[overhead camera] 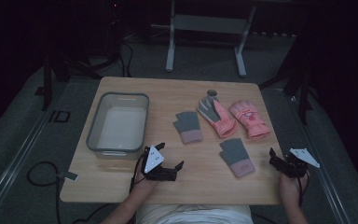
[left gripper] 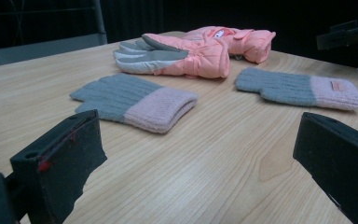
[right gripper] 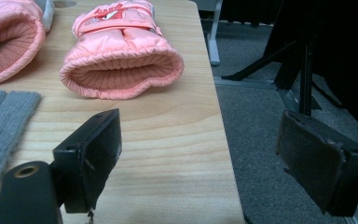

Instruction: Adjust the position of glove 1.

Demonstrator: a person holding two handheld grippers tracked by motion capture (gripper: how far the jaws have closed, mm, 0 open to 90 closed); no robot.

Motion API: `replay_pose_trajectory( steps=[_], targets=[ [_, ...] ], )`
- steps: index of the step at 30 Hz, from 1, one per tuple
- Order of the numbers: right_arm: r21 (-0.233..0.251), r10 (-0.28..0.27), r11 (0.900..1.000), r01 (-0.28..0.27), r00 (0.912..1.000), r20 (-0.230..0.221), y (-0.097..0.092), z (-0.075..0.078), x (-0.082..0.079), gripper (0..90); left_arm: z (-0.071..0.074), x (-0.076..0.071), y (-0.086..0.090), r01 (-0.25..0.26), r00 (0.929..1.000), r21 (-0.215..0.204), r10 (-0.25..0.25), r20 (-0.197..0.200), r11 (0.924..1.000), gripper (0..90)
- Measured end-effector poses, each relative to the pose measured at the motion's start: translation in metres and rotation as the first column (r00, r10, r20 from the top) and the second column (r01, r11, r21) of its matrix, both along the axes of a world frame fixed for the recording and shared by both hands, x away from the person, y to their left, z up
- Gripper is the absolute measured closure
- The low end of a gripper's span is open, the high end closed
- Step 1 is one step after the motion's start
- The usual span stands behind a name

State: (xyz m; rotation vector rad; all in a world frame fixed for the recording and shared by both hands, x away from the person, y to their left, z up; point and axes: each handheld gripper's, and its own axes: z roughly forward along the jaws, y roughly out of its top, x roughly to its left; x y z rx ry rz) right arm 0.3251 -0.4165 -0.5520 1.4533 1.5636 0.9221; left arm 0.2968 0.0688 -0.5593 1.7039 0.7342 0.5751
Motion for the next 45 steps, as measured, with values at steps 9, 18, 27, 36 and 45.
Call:
replay_pose_trajectory(
  steps=[9,18,27,36,45],
  targets=[
    [0.000,-0.002,1.0000,0.002,1.0000,-0.002,-0.001,0.000,-0.001,14.3,0.000,-0.004,0.003,0.004,1.0000,0.011,-0.004,0.008,0.9999,1.0],
    [-0.009,0.030,0.9995,-0.031,0.9974,-0.065,0.001,0.001,0.004,12.7,0.000,-0.005,0.003,0.006,0.9998,0.018,-0.007,0.016,0.9998,1.1],
    [-0.063,0.038,0.9969,-0.047,0.9891,-0.142,0.010,0.020,0.006,18.9,0.000,-0.006,0.002,0.012,0.9997,0.021,-0.012,0.021,0.9997,1.0],
    [0.058,0.071,0.9965,-0.060,0.9781,-0.196,0.018,0.047,0.018,12.7,0.000,-0.006,0.002,0.013,0.9997,0.023,-0.013,0.022,0.9997,1.0],
    [0.053,0.170,0.9848,-0.166,0.9821,-0.082,0.043,0.080,0.033,11.1,0.000,-0.005,0.002,0.012,0.9998,0.017,-0.012,0.015,0.9998,1.0]
  ],
)
